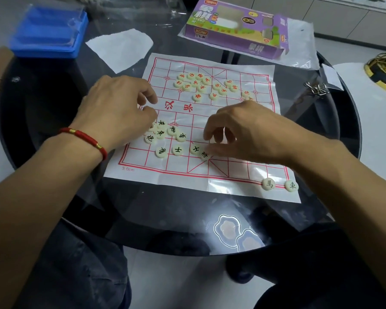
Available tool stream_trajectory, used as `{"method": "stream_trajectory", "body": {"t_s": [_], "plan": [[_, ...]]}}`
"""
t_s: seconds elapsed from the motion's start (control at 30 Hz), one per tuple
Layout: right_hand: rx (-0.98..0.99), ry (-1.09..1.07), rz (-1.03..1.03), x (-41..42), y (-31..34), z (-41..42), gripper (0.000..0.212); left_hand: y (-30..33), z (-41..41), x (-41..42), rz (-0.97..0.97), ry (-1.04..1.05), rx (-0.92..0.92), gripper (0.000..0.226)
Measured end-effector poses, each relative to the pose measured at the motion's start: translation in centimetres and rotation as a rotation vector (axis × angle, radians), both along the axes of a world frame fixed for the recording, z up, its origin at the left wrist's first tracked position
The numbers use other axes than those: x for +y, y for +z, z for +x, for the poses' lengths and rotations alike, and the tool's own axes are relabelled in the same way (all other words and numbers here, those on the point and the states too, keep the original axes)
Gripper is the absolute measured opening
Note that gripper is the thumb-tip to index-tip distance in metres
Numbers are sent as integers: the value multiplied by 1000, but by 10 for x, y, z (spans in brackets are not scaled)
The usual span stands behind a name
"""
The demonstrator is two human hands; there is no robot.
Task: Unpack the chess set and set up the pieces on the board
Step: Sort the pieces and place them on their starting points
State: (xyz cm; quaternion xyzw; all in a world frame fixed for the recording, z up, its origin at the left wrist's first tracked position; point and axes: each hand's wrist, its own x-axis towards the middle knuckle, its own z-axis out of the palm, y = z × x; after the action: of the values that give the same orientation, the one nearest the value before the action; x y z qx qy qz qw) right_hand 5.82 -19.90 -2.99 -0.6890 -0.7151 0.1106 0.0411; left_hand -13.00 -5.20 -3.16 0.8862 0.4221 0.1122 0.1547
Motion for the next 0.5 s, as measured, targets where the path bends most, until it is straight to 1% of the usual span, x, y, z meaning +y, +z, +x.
{"method": "stream_trajectory", "body": {"t_s": [0.1, 0.13, 0.27, 0.4, 0.5], "plan": [[-4, 9, -62, -1, -1, -6, 41, 2, -2, 1, -25, -10, -3, 26], [2, 12, -77, -1, -1, -7, 41, 2, -2, 0, -29, -16, -10, 25], [13, 20, -108, -1, 0, -8, 28, -1, -2, -3, -35, -30, -19, 24], [46, 49, -110, -15, 8, -15, 27, -2, -4, -3, -34, -40, -48, 21], [50, 67, -151, -25, 7, -21, 23, -2, -2, -4, -31, -45, -45, 22]]}}
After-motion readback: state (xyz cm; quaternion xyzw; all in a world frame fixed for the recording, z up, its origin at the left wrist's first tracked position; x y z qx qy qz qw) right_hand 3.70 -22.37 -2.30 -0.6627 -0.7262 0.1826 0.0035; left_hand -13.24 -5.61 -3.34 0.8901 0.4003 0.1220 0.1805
